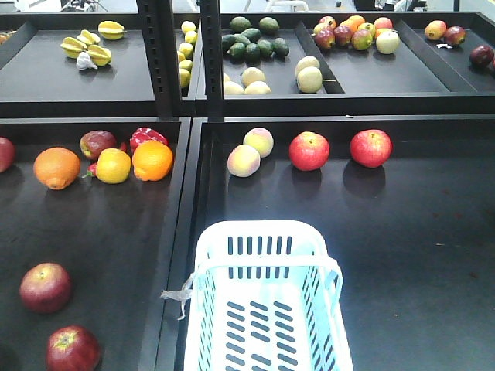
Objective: Pick three apples into basket with both arms
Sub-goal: 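Reach the left gripper to the basket handle and close on it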
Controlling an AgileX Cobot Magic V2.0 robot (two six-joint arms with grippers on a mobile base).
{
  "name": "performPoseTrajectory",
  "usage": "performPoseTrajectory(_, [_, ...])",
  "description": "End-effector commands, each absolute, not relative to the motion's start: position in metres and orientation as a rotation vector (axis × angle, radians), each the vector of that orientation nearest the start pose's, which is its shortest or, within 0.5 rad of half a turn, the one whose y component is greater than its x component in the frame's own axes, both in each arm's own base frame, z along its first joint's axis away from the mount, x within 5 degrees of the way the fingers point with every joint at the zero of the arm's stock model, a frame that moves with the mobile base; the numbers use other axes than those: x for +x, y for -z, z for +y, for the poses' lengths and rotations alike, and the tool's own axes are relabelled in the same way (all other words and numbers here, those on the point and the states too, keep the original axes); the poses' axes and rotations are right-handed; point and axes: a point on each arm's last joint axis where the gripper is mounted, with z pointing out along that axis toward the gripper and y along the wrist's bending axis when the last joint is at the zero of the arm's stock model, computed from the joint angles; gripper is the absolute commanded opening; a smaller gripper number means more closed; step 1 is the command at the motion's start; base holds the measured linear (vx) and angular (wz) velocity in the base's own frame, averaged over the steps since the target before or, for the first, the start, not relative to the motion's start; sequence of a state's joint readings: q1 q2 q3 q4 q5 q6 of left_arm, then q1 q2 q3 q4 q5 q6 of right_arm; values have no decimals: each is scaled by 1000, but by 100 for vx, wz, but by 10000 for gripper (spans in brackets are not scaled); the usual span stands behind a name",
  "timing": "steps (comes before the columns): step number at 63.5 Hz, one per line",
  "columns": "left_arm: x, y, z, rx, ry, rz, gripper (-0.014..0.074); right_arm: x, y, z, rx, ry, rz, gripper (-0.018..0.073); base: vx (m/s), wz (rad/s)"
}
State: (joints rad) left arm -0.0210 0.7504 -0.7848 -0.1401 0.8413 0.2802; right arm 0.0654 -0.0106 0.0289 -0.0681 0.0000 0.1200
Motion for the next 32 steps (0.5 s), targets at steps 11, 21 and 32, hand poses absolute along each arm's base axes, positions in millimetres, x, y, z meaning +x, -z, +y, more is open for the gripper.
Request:
performPoseTrajectory(11, [161, -343, -54, 841, 151, 2008, 676, 56, -206, 4, -17, -88, 1437, -9, 0, 0])
performPoseTrajectory(21, [183, -329, -77, 1021, 186, 1938, 643, 56, -206, 4, -17, -88, 1437, -9, 0, 0])
performPoseTrajectory(32, [199, -315, -101, 1194, 143, 1855, 638, 56, -206, 4, -17, -88, 1437, -9, 0, 0])
